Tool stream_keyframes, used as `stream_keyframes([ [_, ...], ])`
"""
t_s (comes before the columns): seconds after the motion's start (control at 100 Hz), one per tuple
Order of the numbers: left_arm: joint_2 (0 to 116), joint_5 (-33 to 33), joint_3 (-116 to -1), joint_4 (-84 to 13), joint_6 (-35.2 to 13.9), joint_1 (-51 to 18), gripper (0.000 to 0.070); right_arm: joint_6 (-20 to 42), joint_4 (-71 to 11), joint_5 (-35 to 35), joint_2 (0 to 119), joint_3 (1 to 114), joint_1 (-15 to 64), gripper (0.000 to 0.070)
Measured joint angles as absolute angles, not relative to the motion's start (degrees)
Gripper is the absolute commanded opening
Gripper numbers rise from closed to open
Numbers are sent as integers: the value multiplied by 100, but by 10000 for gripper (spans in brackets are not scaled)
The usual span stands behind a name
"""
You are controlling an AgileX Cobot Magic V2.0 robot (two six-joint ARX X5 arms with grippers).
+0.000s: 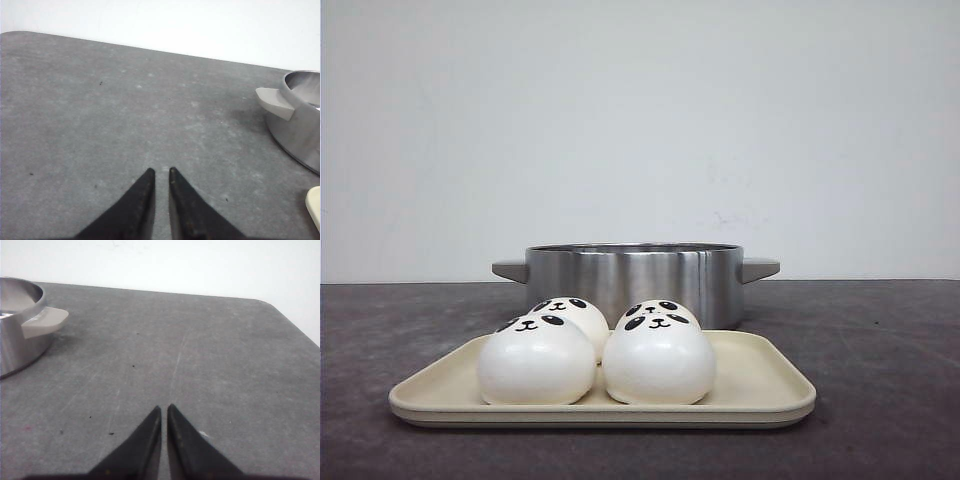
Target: Steam buns
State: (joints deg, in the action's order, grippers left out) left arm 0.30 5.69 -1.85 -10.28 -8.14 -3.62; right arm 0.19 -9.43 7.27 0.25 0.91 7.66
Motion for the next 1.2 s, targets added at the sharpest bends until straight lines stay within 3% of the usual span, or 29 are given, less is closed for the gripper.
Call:
stream_keyframes([
  [1.07,30,569,-185,-1028,-814,-362,0,21,-928,727,25,91,766,13],
  [1.2,30,569,-185,-1028,-814,-362,0,292,-674,543,25,89,766,13],
])
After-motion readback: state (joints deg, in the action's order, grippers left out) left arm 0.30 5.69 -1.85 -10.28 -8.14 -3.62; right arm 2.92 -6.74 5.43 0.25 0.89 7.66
